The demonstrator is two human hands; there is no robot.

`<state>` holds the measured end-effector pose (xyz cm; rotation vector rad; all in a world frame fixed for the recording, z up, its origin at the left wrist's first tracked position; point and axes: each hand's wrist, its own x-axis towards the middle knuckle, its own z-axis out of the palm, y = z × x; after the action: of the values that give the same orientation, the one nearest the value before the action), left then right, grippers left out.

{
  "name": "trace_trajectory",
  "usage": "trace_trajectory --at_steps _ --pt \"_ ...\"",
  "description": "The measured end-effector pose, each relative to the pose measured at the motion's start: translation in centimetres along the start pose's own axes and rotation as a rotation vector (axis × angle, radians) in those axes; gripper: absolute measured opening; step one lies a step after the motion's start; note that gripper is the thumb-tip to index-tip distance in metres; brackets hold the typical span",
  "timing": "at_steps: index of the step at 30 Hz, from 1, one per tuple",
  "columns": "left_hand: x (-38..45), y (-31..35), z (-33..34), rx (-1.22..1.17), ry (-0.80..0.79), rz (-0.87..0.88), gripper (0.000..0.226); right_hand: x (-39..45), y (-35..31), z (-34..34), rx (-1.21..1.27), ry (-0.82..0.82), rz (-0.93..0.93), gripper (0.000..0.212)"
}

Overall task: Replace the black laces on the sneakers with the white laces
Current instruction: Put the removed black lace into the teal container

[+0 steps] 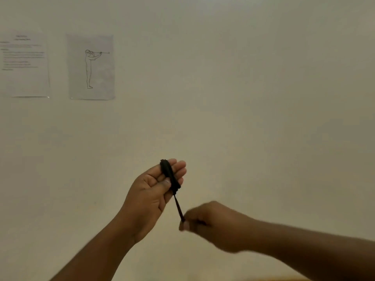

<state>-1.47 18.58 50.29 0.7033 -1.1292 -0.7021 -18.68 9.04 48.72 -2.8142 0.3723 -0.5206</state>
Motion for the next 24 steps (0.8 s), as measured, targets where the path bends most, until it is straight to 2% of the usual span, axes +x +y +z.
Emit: trace_trajectory --at_steps 2,5,8,11,14,17,20,24 --pt "0.2 -0.1 -1.4 0.196 0.050 0.062 0.043 -1.8 -1.7 0.0 0.003 -0.049 -0.014 0.026" --pt "-0.1 -0.4 -2.5 0.482 0.061 0.096 0.045 -2.5 -3.5 -3.3 -0.007 0.064 -0.001 0.020" --pt "-0.8 -1.1 -2.5 0.599 0.023 0.047 0.049 -1.3 -4.4 -7.6 -0.097 0.189 -0.004 0.020" --pt "-1.7 -2.3 -1.3 0.655 -0.081 -0.011 0.048 0.8 -4.4 -10.3 -0.130 0.233 -0.001 0.020" --pt "-2.6 -2.6 0.5 0.455 -0.191 -0.122 0.046 3.2 -3.0 -10.7 -0.126 0.286 0.015 0.020" --pt "-3.0 -2.2 1.8 0.198 -0.233 -0.174 0.046 5.1 -0.1 -9.1 -0.030 0.271 0.095 0.021" --pt "-3.0 -1.5 2.1 0.006 -0.205 -0.151 0.043 5.1 2.6 -5.8 0.122 0.228 0.162 0.024" --pt "-2.2 -1.0 1.0 -0.129 -0.067 -0.116 0.042 2.1 1.8 -0.2 0.124 0.018 0.148 0.021"
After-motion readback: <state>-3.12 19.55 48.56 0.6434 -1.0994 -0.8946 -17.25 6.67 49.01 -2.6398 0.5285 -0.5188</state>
